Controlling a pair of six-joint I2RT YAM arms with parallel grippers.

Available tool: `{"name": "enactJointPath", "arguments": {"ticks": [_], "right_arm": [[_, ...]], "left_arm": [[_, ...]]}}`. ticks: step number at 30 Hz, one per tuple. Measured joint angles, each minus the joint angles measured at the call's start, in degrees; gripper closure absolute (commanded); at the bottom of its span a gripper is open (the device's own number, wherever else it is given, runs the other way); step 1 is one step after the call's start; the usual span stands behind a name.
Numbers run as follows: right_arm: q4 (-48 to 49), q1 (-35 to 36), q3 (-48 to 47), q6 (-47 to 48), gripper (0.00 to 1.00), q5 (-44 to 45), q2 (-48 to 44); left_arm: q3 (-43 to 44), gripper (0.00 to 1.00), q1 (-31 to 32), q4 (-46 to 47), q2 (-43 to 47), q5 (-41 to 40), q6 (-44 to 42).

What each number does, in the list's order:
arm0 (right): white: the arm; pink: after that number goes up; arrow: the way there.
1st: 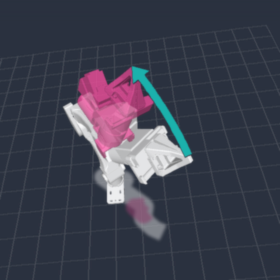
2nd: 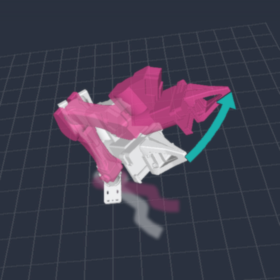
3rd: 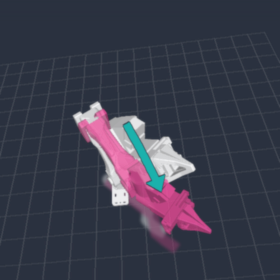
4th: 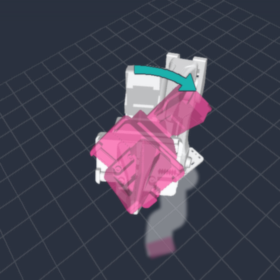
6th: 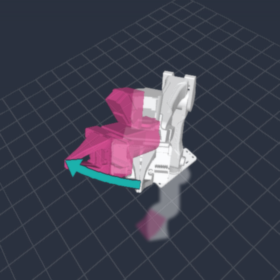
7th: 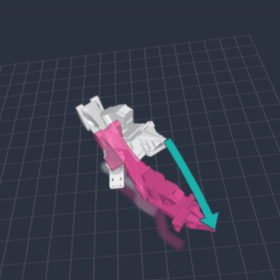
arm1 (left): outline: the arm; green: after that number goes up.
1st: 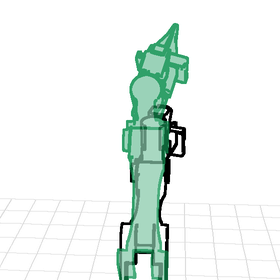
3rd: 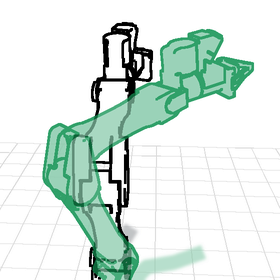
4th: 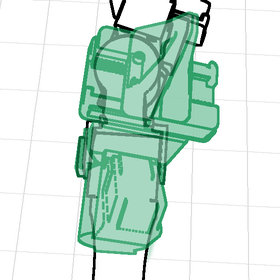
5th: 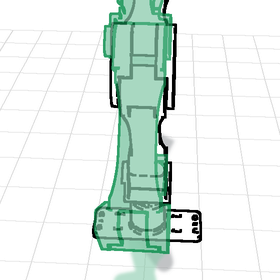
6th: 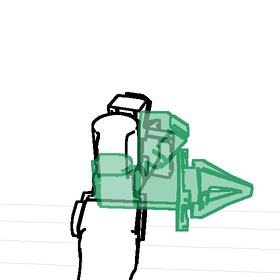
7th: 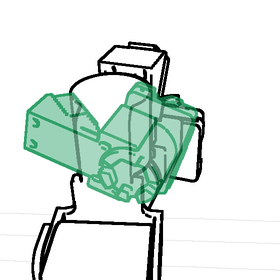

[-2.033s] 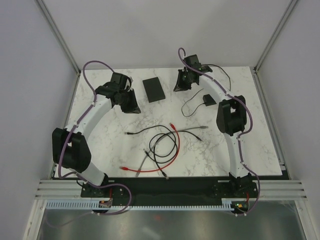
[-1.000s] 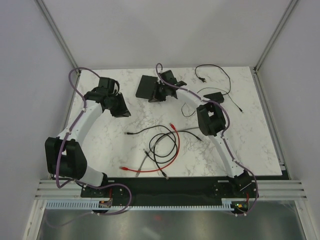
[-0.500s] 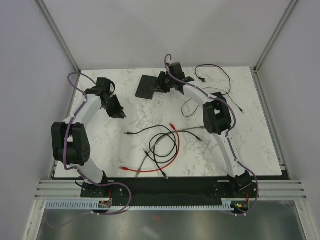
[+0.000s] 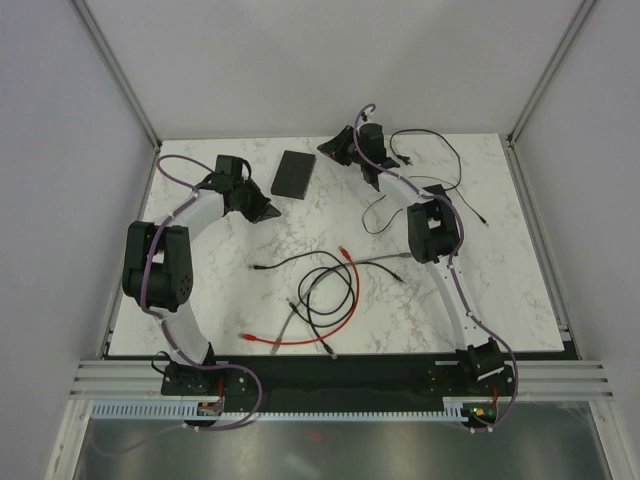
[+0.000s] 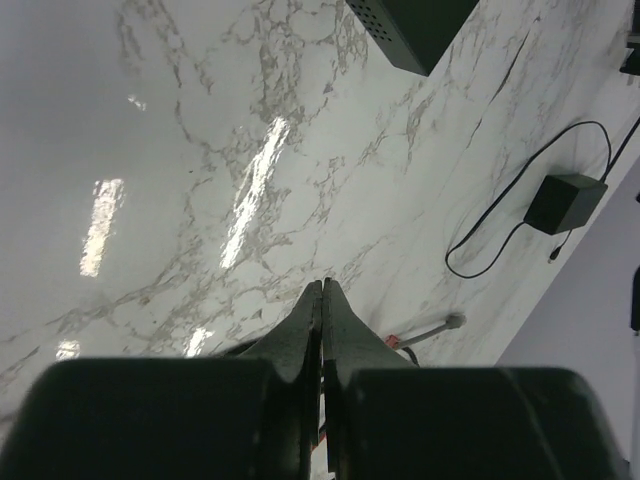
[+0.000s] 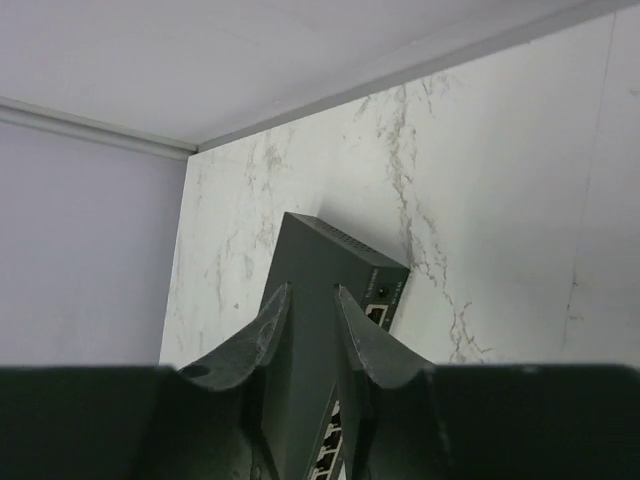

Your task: Pull the plug from the switch port

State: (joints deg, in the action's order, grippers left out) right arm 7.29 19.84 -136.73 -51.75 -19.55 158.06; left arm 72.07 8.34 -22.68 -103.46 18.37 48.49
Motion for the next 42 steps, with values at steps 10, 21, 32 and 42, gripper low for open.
{"name": "enactJointPath", "arguments": {"ticks": [10, 21, 32, 42], "right_arm": [[5.2, 0.5, -2.3, -3.2, 0.79, 4.2, 7.9], [8.7, 0.5, -9.2, -7.4, 0.82, 6.6, 13.2], [10.9, 0.5, -11.6, -10.9, 0.83, 6.7, 15.4], [10.4, 0.9, -11.7, -6.3, 0.84, 5.6, 15.4]], "left_arm": [[0.0, 0.98, 1.1, 7.2, -4.9, 0.1, 5.7], [0.6, 0.98, 1.0, 7.9, -10.3, 0.1, 6.4], [2.7, 0.98, 0.3, 8.2, -13.2, 0.1, 6.6], [8.2, 0.92, -1.0, 10.0, -17.7, -3.0, 17.6]]}}
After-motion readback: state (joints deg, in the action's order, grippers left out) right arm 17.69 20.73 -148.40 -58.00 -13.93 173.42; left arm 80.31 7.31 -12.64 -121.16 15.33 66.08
